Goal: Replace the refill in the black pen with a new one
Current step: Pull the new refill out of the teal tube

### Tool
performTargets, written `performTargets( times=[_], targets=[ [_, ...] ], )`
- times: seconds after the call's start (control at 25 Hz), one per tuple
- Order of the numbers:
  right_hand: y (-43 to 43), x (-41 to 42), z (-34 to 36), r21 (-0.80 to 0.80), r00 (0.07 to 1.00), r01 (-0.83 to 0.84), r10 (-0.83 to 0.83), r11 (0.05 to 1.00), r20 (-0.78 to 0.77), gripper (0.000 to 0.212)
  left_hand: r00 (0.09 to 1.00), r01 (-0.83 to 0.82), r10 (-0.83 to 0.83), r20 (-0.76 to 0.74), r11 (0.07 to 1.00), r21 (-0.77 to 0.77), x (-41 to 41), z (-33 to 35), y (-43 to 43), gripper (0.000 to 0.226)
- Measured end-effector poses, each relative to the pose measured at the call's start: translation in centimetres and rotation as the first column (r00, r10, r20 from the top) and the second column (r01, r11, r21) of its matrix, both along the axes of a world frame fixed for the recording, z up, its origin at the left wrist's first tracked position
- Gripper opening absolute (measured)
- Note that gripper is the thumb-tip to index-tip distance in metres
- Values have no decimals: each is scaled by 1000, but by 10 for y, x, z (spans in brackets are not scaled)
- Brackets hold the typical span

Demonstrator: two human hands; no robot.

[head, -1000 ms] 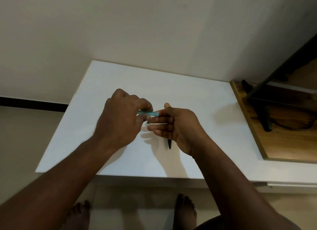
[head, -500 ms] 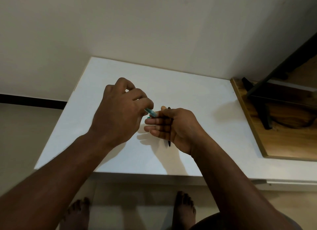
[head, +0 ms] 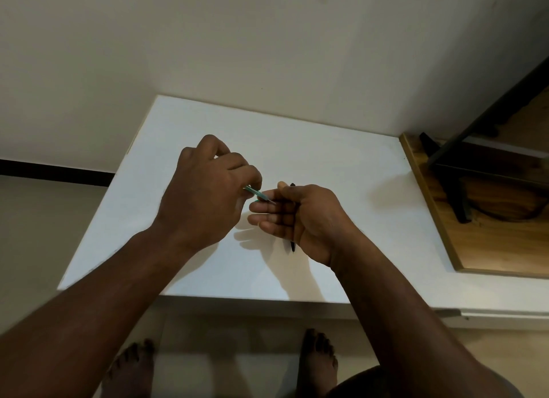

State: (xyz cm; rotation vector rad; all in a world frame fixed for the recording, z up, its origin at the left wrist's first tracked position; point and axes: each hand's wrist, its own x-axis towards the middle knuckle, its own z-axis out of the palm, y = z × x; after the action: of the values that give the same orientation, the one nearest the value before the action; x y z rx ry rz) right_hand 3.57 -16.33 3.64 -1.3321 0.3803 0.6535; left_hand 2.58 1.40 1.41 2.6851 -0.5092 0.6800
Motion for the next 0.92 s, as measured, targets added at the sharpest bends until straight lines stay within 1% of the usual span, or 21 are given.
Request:
performTargets(
  times=[0.32,0.48,0.68,0.92],
  targets=[
    [-6,2,4,60,999,-16,13,998,47,37,998,-59,56,-43,994,-94,1,-3,1,16],
    [-8,2,3,91,995,2,-12,996,102,32,992,-109,100,-76,985,-137,1,-2,0,16],
    [-9,2,0,48,988,38,-45,998,149,17,985,-162,147,-95,972,-172,0,1,-2,16],
    [-8,1,1,-69,983,19,-7,997,182,10,977,-196,175,-122,962,-189,-1,3,-4,16]
  ],
)
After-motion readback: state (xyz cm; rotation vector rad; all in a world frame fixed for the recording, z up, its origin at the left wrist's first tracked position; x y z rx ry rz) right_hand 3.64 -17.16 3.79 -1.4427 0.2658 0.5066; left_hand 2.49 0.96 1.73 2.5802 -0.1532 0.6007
